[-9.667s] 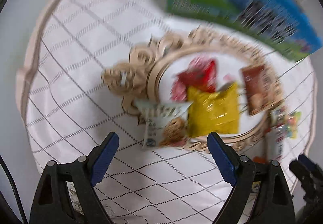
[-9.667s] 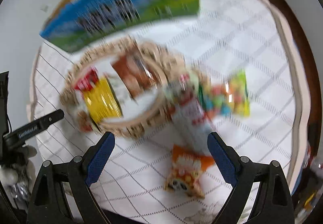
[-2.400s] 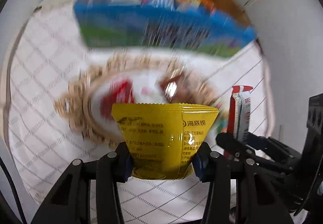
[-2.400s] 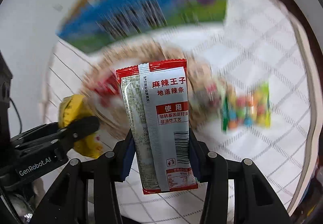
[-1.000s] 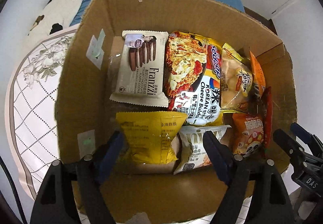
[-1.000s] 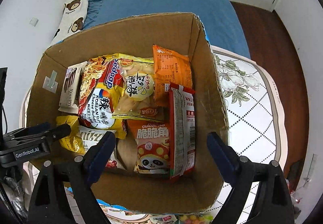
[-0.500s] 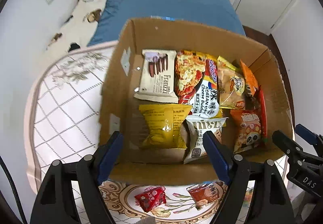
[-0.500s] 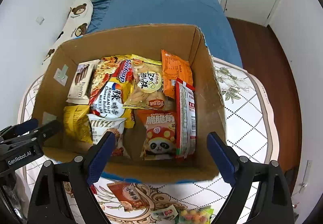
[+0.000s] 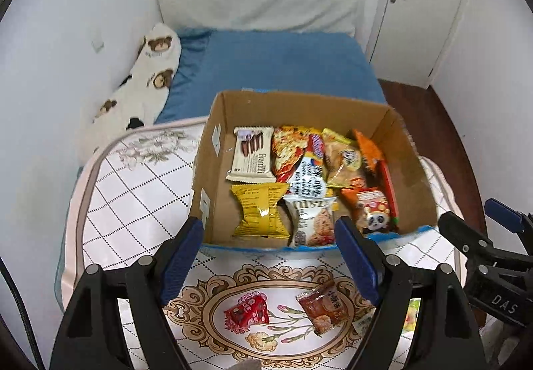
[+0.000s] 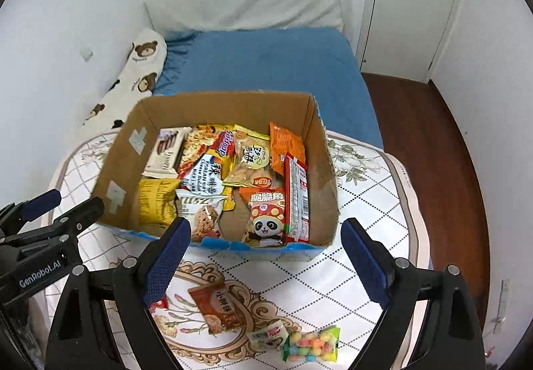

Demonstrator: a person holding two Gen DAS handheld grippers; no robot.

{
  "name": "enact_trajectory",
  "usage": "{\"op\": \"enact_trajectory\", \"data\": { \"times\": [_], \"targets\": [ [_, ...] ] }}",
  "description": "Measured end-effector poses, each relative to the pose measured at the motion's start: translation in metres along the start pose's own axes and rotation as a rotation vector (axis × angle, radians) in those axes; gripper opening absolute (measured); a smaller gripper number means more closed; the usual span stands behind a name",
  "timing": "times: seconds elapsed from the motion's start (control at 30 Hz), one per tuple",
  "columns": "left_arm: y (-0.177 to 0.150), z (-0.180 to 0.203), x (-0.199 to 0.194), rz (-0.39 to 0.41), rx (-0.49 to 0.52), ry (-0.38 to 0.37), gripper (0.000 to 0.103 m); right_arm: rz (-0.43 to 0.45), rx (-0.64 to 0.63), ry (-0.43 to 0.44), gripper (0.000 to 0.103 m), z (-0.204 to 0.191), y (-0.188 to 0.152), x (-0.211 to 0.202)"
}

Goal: Organize snacks
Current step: 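Move both open tools back down toward the snacks on the sheet, then grasp the red triangular packet with left tool while right tool grasps brown packet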

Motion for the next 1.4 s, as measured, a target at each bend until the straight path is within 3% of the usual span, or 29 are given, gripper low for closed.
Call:
{"op": "enact_trajectory", "data": {
  "times": [0.27, 0.4, 0.67, 0.73, 0.8, 1.13, 1.27, 1.33, 1.4],
  "targets": [
    [-0.014, 0.008, -0.037, 0.021, -0.010, -0.039, 0.081, 0.035, 0.045, 0.039, 0.094, 0.002, -0.017, -0.049],
    [-0.039, 0.003, -0.035, -0.029, -0.021, -0.035, 0.081, -0.017, 0.081, 0.058, 0.094, 0.005, -0.044, -0.049],
    [-0.129, -0.034, 0.022, -0.268, -0.085, 0.041, 0.081, -0.226, 0.158, 0.102, 0.093, 0.005, -0.134, 0.013],
    [-0.149, -0.041, 0.041, -0.323, -0.072, 0.062, 0.081, -0.275, 0.161, 0.111, 0.089, 0.001, -0.155, 0.035],
    [-0.165, -0.043, 0.057, -0.375, -0.047, 0.064, 0.081, -0.318, 0.166, 0.126, 0.077, -0.005, -0.173, 0.054],
    [-0.200, -0.042, 0.131, -0.557, -0.070, 0.032, 0.081, -0.408, 0.093, 0.158, 0.077, -0.047, -0.207, 0.119],
    [-0.212, -0.046, 0.148, -0.584, -0.121, 0.029, 0.059, -0.436, 0.058, 0.146, 0.077, -0.060, -0.217, 0.136],
    [-0.215, -0.048, 0.145, -0.581, -0.120, 0.034, 0.036, -0.443, 0.026, 0.128, 0.077, -0.066, -0.222, 0.143],
    [-0.217, -0.050, 0.141, -0.576, -0.124, 0.034, 0.032, -0.447, -0.004, 0.104, 0.077, -0.071, -0.225, 0.148]
  ]
}}
Point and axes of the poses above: each gripper's, at about its wrist camera, not at the fingertips, and x roughly the way its jaws point, z to its right, y to its top, the point moved 6 cm from there along x, roughly the way its jaws point, and after that the axes turned 13 degrees about z, right-handed, at the moved point
